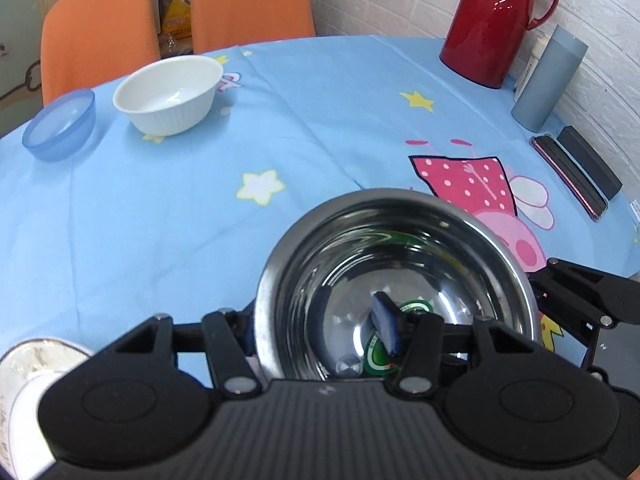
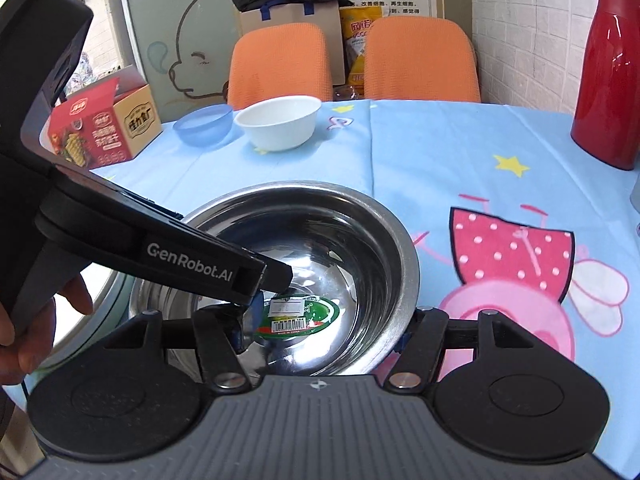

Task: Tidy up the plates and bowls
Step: 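Carry the steel bowl with the left gripper onto the plate stack, release, then move the left tool to the white ceramic bowl and grasp its rim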

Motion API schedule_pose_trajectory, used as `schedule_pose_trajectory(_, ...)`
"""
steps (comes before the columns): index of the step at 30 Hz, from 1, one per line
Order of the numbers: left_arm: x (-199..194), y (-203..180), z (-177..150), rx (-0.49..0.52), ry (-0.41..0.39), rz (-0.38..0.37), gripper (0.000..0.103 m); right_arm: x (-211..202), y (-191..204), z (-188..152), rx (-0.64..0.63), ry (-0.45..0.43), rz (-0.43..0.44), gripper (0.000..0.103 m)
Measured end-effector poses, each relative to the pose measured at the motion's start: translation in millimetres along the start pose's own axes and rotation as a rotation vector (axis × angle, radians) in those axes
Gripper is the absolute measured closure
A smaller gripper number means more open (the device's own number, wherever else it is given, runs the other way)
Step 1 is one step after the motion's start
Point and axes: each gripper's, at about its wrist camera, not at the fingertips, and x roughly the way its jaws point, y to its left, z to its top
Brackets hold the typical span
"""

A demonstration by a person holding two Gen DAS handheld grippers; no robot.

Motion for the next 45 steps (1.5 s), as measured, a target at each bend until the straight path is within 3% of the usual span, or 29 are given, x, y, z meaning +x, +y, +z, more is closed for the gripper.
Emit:
schedule_pose_trajectory(11,12.2,1.9,-2.4,-0.046,-0.013,0.000,0.049,1.5,-0.6,-12.0,0.006,0.001,-0.020,0.000)
schedule_pose_trajectory(15,17.3,-0.4,-2.1,-0.017,-0.019,0.018,0.048,10.3,-5.3,-12.1,0.013,0.028,-0.010,0.000)
schedule_pose_trajectory(22,0.1,8.9,-2.3,-0.067,-0.068,-0.005,0.019,-10.7,-15.3,-17.6,0.038,0.009,0.035,0.000)
schedule_pose_trajectory(25,-19.1,20.2,0.1,-0.088,-0.124,0.010,0.010,-30.5,-26.8,-15.1,0.037,-0.044,-0.023,0.000)
schedule_pose_trajectory(31,-46.4,49.9,9.7,-0.132,-0.186,0.062,0.008,-37.2,-48.9,-1.6,0.096,-0.074,-0.056,0.000)
schedule_pose_trajectory(38,-58.4,74.0,17.1,-0.169,-0.220,0.089,0.008,-14.9,-61.3,20.8,0.206,-0.047,0.021,0.000)
schedule_pose_trajectory(45,-50.2,90.5,37.6,-0.183,-0.227,0.075,0.008,10.5,-51.8,75.8,0.096,-0.046,0.006,0.000)
